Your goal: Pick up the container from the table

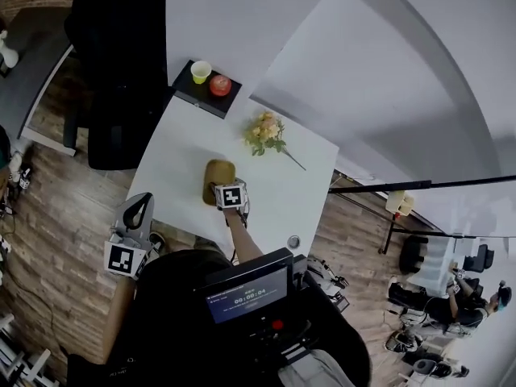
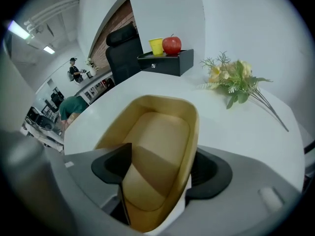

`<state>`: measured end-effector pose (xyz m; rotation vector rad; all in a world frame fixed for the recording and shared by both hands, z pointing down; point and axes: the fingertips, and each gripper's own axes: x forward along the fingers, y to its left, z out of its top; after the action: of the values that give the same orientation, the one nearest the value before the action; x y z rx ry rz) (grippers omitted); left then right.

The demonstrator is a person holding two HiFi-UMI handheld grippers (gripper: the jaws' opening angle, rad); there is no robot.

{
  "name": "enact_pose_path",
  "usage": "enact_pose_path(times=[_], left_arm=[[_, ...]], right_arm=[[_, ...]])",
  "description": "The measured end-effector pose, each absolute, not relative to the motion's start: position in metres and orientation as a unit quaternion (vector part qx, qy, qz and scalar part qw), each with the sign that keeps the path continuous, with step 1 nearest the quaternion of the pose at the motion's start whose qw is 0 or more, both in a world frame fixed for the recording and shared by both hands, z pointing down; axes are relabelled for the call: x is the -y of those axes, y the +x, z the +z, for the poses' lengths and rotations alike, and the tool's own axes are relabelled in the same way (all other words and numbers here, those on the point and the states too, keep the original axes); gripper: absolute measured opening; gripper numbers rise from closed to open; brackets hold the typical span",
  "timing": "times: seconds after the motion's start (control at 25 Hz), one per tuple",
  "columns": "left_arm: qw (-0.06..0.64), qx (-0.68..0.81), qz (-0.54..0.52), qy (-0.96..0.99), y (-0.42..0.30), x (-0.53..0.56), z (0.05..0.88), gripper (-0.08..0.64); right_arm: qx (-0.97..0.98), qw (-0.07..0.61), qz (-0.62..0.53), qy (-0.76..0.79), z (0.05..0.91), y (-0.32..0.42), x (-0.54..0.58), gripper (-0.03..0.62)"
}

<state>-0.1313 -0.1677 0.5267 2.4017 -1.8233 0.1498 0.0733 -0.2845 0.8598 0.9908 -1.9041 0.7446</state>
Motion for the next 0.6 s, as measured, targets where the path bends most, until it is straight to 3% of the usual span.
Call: enact_pose_path(times=[0.16, 0.28, 0.44, 0.6], left_arm=[[0.058, 0.597, 0.044, 0.799, -0.138, 0.167, 0.522, 0.002], [0.054, 0.591, 0.041, 0.804, -0.141, 0.165, 0.521, 0.002], [0.053, 0.579, 0.026, 0.813, -0.143, 0.164, 0.525, 0.002], [0.077, 0.559, 0.021, 0.826, -0.142, 0.17, 0.534, 0.002]], right_arm=[[0.754, 0.412, 0.314, 0.403, 0.855, 0.072, 0.274, 0.226], [0.752, 0.393, 0.334, 0.411, 0.851, 0.071, 0.267, 0.154], [0.757, 0.363, 0.35, 0.416, 0.837, 0.069, 0.263, 0.087], [0.772, 0.324, 0.343, 0.426, 0.807, 0.064, 0.271, 0.068]])
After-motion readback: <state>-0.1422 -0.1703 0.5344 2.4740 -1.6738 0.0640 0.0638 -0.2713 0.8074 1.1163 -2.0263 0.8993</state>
